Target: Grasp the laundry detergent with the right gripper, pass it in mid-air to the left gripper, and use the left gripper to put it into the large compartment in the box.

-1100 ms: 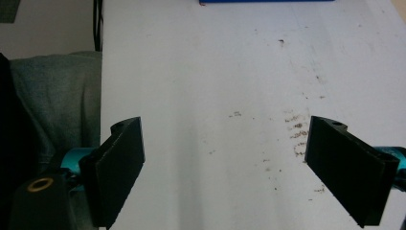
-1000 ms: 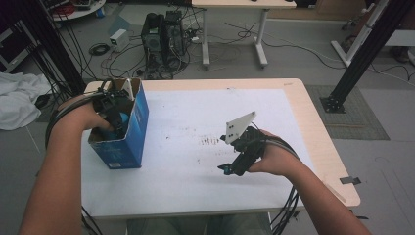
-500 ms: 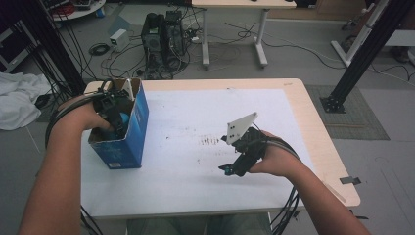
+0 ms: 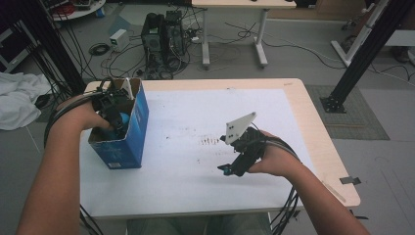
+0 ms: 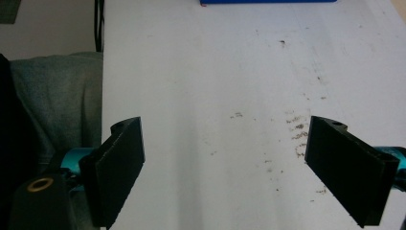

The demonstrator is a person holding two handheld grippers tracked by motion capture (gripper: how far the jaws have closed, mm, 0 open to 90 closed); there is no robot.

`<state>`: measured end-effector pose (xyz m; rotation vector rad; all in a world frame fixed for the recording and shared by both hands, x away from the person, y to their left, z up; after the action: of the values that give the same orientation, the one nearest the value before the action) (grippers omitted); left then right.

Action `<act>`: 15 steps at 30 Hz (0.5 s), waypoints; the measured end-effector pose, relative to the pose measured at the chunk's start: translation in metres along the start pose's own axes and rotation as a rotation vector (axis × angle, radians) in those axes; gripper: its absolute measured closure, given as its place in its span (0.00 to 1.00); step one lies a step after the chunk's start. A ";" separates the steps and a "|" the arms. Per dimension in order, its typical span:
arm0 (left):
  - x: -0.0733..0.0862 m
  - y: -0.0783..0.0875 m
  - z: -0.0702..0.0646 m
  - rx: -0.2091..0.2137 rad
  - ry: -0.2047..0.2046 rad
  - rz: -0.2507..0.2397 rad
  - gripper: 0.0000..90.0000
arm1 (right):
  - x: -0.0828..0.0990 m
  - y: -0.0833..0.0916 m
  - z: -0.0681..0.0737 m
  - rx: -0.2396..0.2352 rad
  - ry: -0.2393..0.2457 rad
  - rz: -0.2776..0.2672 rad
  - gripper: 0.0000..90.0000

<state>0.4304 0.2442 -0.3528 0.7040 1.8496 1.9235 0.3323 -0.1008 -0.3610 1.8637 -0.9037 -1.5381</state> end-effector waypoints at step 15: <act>0.005 0.015 0.000 0.010 -0.021 -0.024 0.33 | -0.002 0.000 0.000 0.002 0.006 -0.001 0.14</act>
<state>0.4275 0.2460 -0.3372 0.6988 1.8482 1.8860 0.3322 -0.0993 -0.3603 1.8697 -0.9024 -1.5324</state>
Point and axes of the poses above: each handheld gripper's, and its own axes: y roughly backward along the jaws, x roughly out of its underside, z roughly to its left, the point moved 7 cm from there along -y, roughly forward along the jaws, and after that the axes turned 8 degrees about y, right-handed, at the moved point
